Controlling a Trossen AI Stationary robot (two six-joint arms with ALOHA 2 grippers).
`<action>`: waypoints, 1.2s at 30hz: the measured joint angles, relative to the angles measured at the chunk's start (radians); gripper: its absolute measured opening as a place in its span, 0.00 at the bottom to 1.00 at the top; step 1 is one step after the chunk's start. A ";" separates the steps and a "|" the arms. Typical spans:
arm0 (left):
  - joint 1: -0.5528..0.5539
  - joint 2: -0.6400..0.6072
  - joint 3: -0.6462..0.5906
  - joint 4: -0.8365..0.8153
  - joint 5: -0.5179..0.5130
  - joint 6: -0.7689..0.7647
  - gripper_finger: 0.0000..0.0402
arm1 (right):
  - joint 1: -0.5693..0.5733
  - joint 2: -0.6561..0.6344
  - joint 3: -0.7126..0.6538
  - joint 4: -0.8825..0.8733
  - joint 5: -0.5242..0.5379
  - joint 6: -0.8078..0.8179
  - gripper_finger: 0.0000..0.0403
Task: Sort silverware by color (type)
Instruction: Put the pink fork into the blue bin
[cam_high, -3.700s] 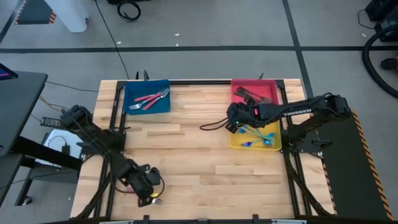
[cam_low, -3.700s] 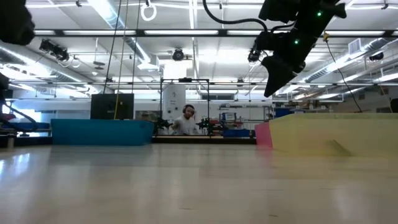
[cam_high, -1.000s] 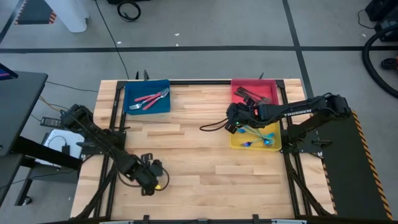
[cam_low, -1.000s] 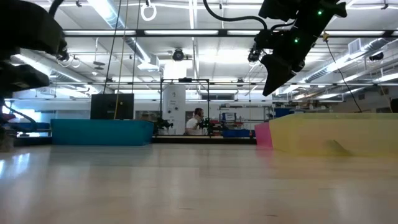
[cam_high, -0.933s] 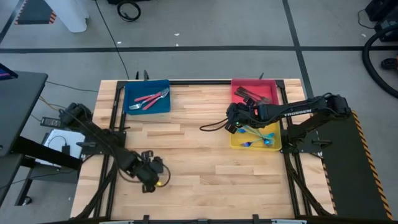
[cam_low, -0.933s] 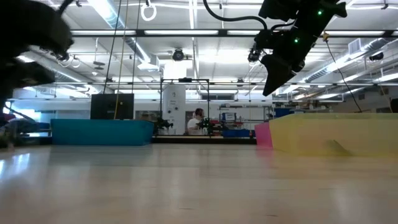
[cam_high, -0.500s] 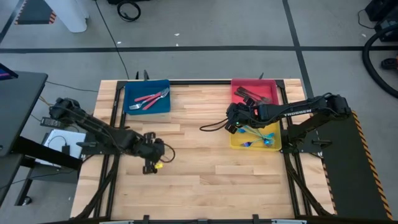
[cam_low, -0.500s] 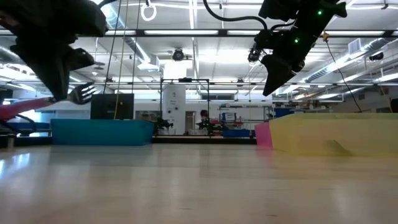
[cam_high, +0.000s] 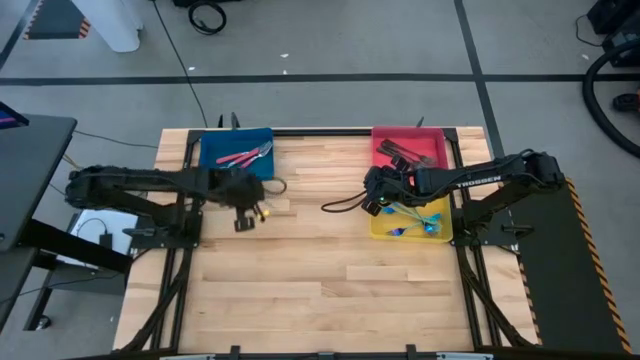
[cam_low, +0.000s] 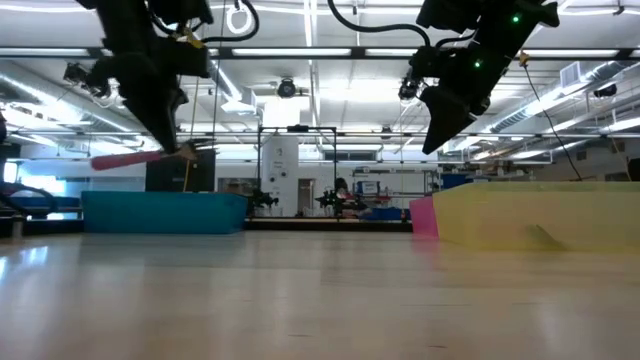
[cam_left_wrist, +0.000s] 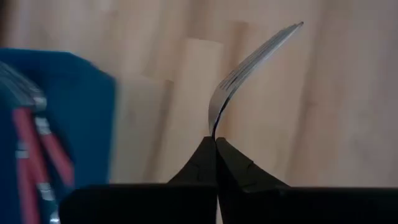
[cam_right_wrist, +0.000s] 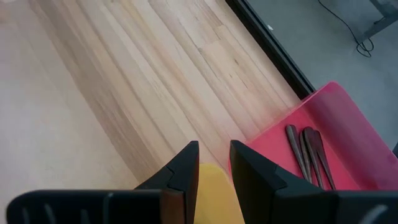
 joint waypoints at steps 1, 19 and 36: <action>0.033 0.000 0.009 0.000 -0.010 0.025 0.00 | 0.000 0.000 0.000 0.000 0.000 0.000 0.25; 0.609 0.005 0.112 0.039 0.002 0.157 0.00 | -0.018 0.000 0.000 0.007 -0.015 -0.072 0.25; 0.743 0.242 0.051 0.253 0.021 0.260 0.00 | -0.156 0.000 0.000 0.049 -0.154 -0.276 0.25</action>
